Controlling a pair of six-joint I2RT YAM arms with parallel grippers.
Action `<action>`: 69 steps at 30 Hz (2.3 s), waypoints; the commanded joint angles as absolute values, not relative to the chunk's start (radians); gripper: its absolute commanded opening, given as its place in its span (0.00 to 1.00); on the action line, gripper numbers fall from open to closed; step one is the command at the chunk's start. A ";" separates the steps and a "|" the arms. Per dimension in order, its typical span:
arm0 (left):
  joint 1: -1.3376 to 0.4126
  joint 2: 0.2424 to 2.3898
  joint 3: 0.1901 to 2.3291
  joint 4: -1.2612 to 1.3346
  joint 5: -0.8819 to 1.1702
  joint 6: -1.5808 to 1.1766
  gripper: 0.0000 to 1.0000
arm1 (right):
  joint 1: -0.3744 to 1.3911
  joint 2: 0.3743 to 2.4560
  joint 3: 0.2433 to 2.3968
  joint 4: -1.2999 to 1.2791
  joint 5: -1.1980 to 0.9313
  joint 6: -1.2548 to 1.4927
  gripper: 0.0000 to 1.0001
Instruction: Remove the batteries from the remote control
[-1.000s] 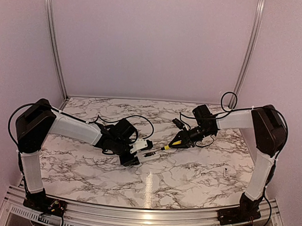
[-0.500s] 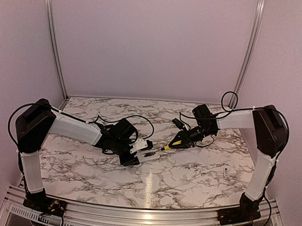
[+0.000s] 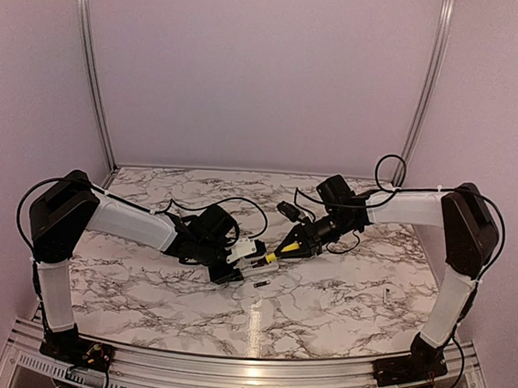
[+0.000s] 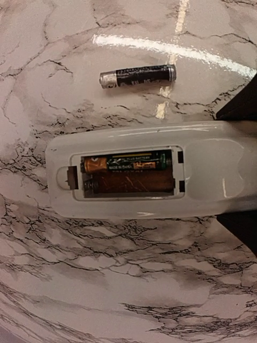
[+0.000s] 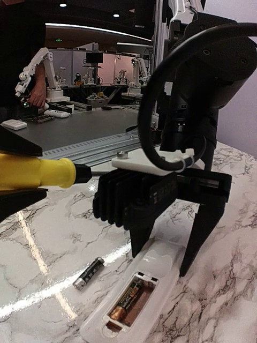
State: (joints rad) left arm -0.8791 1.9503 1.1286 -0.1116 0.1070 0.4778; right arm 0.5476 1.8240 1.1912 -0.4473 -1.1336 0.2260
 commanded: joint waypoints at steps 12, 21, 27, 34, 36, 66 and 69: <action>-0.885 1.968 1.128 -0.082 0.090 0.475 0.00 | 0.536 1.772 1.211 -0.509 -1.120 0.187 0.00; -0.884 1.934 1.112 -0.055 0.086 0.457 0.00 | 0.535 1.732 1.222 -0.588 -1.047 0.152 0.00; -0.884 1.899 1.090 -0.039 0.075 0.469 0.00 | 0.535 1.702 1.261 -0.704 -0.983 0.092 0.00; -0.886 1.834 1.047 -0.011 0.057 0.493 0.00 | 0.535 1.622 1.265 -0.776 -0.883 0.082 0.00; -0.885 1.814 1.027 0.024 0.054 0.501 0.00 | 0.535 1.595 1.266 -0.789 -0.847 0.087 0.00; -0.877 1.589 0.806 0.304 0.093 0.796 0.00 | 0.535 1.479 1.402 -0.973 -0.603 0.034 0.00; -0.878 1.599 0.817 0.281 0.104 0.820 0.00 | 0.538 1.475 1.418 -0.986 -0.627 0.031 0.00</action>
State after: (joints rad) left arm -0.8814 1.6188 0.8143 0.2867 0.0990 0.7441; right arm 0.5385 1.4956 1.3674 -0.9375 -0.6178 0.0540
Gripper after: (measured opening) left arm 0.537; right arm 0.148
